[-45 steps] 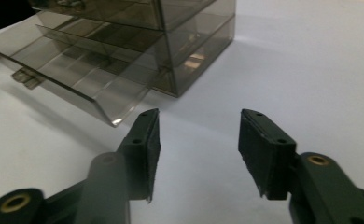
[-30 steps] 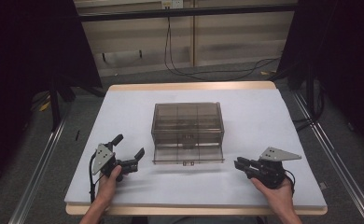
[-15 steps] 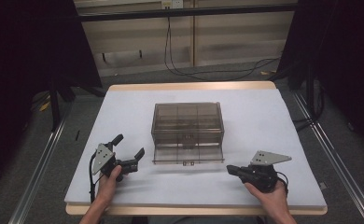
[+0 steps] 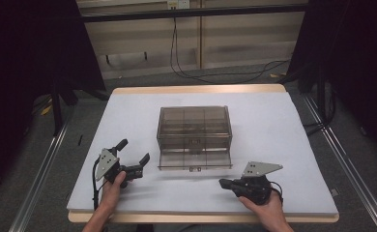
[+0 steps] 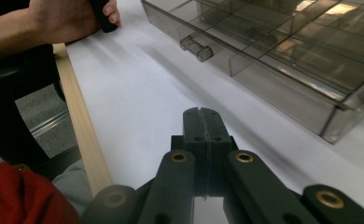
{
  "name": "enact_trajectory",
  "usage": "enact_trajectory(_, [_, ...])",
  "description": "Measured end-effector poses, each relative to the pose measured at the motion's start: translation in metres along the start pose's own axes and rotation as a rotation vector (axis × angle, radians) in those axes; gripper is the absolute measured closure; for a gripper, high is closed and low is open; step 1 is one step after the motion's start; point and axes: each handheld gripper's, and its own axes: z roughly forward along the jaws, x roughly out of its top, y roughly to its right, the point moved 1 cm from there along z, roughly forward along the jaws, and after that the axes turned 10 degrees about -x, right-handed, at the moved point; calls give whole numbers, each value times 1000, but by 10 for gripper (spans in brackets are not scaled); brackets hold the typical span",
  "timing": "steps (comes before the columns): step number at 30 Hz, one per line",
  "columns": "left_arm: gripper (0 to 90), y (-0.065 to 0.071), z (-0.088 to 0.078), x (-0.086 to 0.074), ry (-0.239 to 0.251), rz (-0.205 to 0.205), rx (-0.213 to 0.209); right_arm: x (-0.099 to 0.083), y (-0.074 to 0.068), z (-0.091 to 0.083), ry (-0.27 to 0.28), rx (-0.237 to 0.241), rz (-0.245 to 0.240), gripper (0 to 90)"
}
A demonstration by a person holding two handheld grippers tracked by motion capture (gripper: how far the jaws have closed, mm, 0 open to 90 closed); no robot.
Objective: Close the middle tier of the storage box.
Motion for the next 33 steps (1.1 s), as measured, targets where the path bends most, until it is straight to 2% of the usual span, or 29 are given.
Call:
enact_trajectory(10, [8, 0, 0, 0, 2, -4, -2, 3, -13, 12, -10, 28, -35, 900])
enact_trajectory(18, [9, 0, 0, 0, 3, -4, -3, 3, -23, 24, -41, 52, -36, 900])
enact_trajectory(25, [8, 0, 0, 0, 3, -4, -3, 6, -27, 30, -61, 52, -22, 900])
enact_trajectory(27, [9, 0, 0, 0, 0, -2, -2, 7, -28, 33, -83, 45, -33, 900])
enact_trajectory(33, [8, 0, 1, 0, 2, -7, -6, 15, -28, 38, -96, 45, -45, 900])
